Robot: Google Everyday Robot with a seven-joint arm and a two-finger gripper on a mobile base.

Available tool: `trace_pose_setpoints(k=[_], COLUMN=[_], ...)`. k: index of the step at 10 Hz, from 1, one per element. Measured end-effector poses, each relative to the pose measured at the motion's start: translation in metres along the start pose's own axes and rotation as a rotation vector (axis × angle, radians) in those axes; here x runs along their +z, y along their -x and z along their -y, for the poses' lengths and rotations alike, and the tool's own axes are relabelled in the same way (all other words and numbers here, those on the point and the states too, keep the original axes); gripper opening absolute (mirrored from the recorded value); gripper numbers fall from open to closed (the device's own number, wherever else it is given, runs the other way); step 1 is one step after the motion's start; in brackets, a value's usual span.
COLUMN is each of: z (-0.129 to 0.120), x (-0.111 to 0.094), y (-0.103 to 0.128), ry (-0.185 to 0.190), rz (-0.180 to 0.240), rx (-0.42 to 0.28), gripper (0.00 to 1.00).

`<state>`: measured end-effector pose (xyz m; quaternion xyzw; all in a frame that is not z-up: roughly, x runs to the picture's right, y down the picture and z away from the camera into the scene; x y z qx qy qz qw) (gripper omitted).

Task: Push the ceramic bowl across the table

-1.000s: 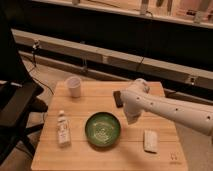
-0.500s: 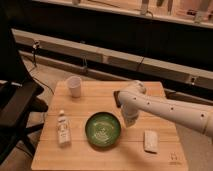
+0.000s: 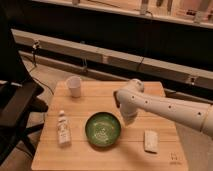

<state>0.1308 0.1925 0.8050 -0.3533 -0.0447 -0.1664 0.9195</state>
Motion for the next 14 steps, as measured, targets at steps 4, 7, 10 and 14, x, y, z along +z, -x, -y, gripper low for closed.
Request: trace_pose_setpoints(k=[4,7,10,14], z=[0.006,0.008,0.01,0.012], x=[0.0,0.001,0.002,0.002], y=[0.0,0.008,0.009,0.019], ry=[-0.002,0.01,0.012,0.016], rz=[-0.004,-0.004,-0.007,-0.014], rx=[-0.012,-0.037,-0.05,-0.079], gripper=[0.0,0.0,0.0,0.0])
